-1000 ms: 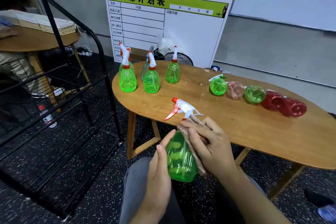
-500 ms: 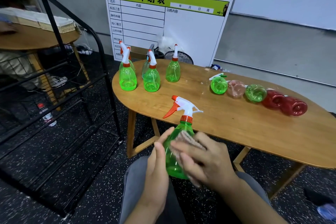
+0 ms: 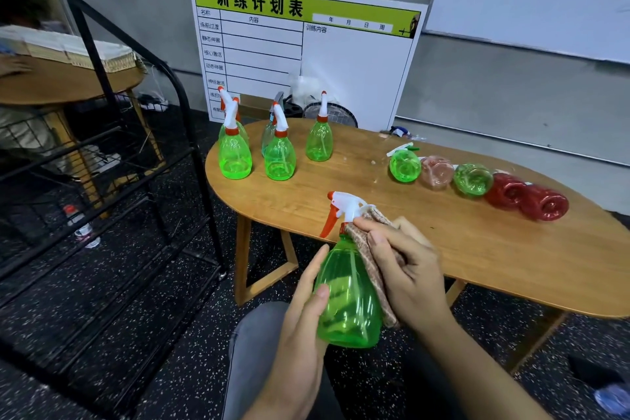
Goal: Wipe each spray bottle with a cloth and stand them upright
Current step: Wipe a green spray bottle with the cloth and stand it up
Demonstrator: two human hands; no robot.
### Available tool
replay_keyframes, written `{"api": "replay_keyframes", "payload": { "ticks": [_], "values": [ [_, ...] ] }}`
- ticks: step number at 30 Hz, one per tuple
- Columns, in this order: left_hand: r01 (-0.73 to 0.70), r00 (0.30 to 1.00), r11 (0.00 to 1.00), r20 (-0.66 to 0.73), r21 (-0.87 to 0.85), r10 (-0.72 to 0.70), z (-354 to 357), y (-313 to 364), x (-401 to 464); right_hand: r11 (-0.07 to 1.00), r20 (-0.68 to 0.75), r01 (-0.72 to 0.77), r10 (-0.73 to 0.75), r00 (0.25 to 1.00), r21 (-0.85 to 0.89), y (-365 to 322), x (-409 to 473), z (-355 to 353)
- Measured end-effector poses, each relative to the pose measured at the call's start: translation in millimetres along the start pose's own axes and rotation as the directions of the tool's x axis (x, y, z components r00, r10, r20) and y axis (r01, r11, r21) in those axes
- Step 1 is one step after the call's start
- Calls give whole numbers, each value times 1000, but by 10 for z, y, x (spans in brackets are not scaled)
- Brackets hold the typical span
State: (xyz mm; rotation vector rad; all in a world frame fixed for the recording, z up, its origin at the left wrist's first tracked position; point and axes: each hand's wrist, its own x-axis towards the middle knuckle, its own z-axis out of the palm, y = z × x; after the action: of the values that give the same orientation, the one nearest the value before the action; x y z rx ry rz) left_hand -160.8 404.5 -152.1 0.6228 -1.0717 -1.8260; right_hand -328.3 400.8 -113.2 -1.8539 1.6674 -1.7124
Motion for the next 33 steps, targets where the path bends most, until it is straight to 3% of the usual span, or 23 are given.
{"api": "replay_keyframes", "payload": {
  "ticks": [5,9,11,14,16,18,22,25,30,33],
  "values": [
    [-20,998,997,-55,77,25,-36,-21,20,995,94,29,-20,995,-97,-17,-64,63],
    [-31,995,996,-91,79,39,-61,-26,19,973,155,173,-149,977,-153,-84,-227,86],
    [-24,995,998,-96,55,29,-59,-15,20,925,250,324,-271,929,-200,-129,-331,61],
    [-8,996,1000,-86,16,10,-46,15,13,788,387,570,-463,798,-232,-145,-455,6],
    [-11,996,1000,-87,17,12,-40,35,10,737,418,638,-519,746,-224,-132,-472,-31],
    [-20,996,999,-81,32,22,-40,30,15,779,385,592,-491,782,-209,-123,-433,-53],
    [-31,996,994,-81,108,40,-60,-22,41,969,112,212,-198,974,-128,-105,-153,-56],
    [-42,996,985,-68,167,54,-59,-19,33,990,125,75,-60,990,-120,-102,10,10],
    [-35,993,995,-111,91,45,-77,17,42,939,241,280,-230,943,-201,-192,-198,108],
    [-6,995,1000,-99,19,8,-86,16,48,797,387,553,-444,808,-242,-225,-369,63]
  ]
}}
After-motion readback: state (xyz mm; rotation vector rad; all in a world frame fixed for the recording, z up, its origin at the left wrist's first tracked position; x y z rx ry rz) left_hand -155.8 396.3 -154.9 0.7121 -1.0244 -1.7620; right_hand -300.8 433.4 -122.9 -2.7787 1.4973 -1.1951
